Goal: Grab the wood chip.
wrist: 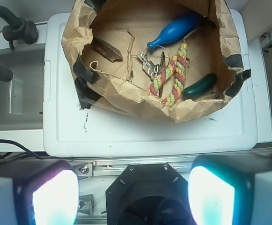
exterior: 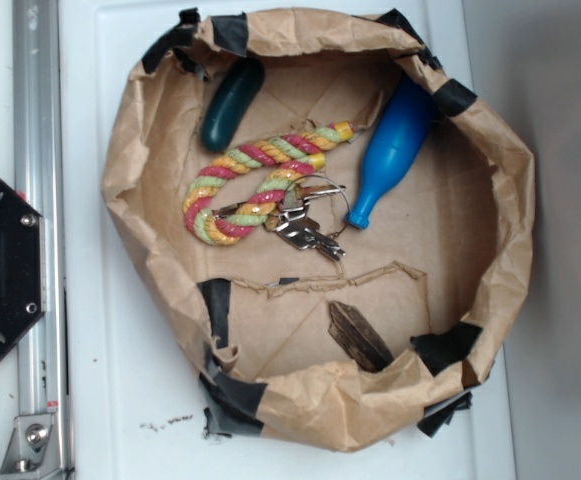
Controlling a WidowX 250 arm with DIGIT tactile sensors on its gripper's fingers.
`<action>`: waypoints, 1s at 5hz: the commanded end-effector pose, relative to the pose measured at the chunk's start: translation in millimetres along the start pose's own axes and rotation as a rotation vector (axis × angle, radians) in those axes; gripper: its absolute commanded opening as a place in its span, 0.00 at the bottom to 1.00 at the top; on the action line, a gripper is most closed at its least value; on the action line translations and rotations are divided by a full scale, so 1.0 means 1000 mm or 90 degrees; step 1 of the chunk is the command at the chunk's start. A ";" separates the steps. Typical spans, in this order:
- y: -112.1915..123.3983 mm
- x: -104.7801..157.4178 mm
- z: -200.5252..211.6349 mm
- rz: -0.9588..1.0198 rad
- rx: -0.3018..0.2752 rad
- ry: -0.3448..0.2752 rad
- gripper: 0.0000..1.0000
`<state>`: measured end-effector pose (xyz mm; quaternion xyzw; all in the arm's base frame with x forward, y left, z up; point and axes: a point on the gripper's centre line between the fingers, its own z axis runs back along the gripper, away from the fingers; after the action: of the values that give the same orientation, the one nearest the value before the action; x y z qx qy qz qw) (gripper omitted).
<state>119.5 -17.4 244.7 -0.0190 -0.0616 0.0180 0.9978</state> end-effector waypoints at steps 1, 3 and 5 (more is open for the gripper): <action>0.000 0.000 0.000 0.000 0.000 0.000 1.00; 0.012 0.096 -0.050 -0.088 0.085 -0.013 1.00; 0.005 0.138 -0.076 -0.141 0.026 -0.031 1.00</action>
<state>258.9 -9.0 170.1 0.0029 -0.0574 -0.0969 0.9936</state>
